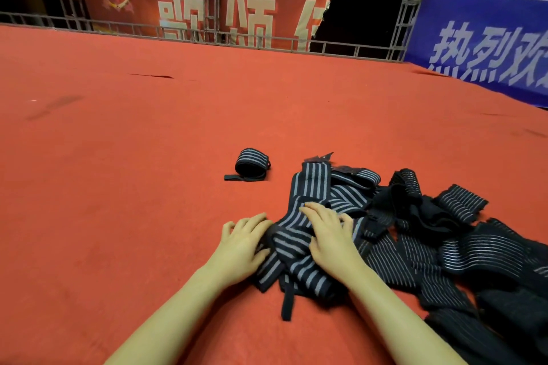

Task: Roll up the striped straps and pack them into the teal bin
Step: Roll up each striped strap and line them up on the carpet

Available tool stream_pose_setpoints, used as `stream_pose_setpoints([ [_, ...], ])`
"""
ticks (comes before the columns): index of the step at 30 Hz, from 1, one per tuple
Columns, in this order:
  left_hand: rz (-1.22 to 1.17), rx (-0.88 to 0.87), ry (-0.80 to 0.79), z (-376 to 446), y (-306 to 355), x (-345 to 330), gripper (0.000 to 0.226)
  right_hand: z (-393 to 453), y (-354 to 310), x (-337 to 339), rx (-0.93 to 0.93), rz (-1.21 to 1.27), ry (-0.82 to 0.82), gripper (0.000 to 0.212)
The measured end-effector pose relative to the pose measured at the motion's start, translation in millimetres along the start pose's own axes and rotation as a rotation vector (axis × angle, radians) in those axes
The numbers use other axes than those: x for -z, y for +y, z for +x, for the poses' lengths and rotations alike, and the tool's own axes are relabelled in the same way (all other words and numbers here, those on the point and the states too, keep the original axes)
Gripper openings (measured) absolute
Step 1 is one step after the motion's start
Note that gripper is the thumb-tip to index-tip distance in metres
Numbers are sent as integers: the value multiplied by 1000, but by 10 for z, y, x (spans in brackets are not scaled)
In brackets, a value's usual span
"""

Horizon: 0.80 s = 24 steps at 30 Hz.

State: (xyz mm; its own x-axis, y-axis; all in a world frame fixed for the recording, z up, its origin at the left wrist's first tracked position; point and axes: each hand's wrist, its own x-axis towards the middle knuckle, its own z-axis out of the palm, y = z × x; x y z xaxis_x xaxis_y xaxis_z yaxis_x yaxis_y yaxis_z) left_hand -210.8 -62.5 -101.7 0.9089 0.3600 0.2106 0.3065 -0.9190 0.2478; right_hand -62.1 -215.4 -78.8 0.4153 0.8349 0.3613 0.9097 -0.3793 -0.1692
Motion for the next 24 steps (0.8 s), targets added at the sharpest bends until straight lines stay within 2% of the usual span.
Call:
stream_pose_setpoints([
  [2,50,31,-48,-55,-77,-12,59,93,-122,-9,26,77,-67,50],
  [4,115,39,-124,-86,-123,-31,77,170,-214,-84,14,83,-145,37],
  [6,113,40,-147,-79,-145,-53,91,199,-240,-175,-15,-28,-221,48],
  [8,125,2,-61,-86,-151,-49,78,178,-228,-258,-15,-94,-244,68],
  [10,167,-68,55,-109,-169,-64,51,173,-198,-313,13,-131,-216,90],
  [13,102,-180,154,-145,-229,-146,36,216,-169,-361,36,-142,-190,98],
  [16,70,-210,172,-208,-230,-195,37,233,-182,-437,99,-124,-168,89],
  [18,81,-196,186,-274,-224,-226,38,237,-211,-510,133,-129,-130,74],
  [22,53,-135,203,-317,-209,-236,39,274,-167,-653,250,-244,217,34],
  [24,48,-131,194,-325,-204,-246,39,292,-148,-688,289,-260,305,27],
])
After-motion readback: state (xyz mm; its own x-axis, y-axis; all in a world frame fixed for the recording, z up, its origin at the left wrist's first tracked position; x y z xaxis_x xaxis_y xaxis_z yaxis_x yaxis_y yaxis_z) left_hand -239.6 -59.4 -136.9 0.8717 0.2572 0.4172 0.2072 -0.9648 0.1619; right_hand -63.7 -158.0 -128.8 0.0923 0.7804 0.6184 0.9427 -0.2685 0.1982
